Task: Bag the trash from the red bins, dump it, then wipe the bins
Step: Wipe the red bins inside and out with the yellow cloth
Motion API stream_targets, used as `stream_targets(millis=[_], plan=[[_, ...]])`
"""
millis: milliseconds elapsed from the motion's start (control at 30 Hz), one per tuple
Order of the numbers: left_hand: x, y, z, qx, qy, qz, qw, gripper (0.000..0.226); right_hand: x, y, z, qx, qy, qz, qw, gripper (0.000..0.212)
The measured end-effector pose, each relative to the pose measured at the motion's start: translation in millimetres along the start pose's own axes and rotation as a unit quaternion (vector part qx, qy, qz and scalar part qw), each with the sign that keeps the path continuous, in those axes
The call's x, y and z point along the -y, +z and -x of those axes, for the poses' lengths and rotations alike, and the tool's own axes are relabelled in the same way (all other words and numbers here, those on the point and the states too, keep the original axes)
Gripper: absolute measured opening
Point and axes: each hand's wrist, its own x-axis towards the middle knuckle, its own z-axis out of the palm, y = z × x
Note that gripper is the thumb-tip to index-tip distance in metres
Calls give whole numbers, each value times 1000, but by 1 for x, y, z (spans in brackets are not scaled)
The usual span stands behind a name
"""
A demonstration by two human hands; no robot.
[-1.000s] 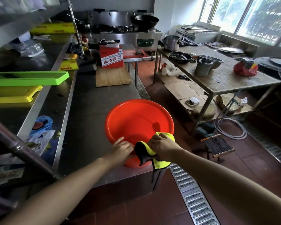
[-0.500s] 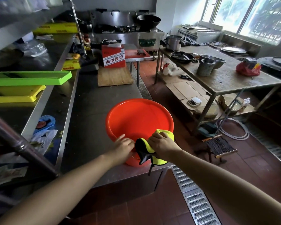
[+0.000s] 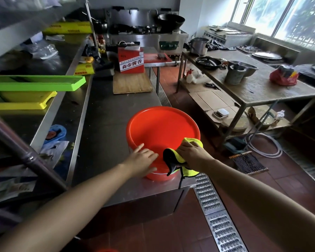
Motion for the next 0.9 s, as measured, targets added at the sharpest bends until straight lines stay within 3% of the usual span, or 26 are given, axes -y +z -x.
stream_targets(millis=[167, 367, 533, 700, 900], plan=[[-2, 7, -7, -68, -27, 48, 996, 38, -7, 4, 6, -6, -12, -34, 999, 59], [53, -5, 4, 3, -47, -2, 999, 42, -23, 7, 6, -12, 1, -64, 998, 58], [36, -12, 7, 4, 6, -16, 1000, 46, -25, 12, 4, -9, 10, -145, 989, 62], [1, 8, 25, -31, 81, -53, 995, 54, -2, 4, -6, 121, -5, -130, 984, 54], [-41, 13, 41, -20, 97, -103, 990, 54, 30, -11, -6, 271, 17, -113, 956, 42]])
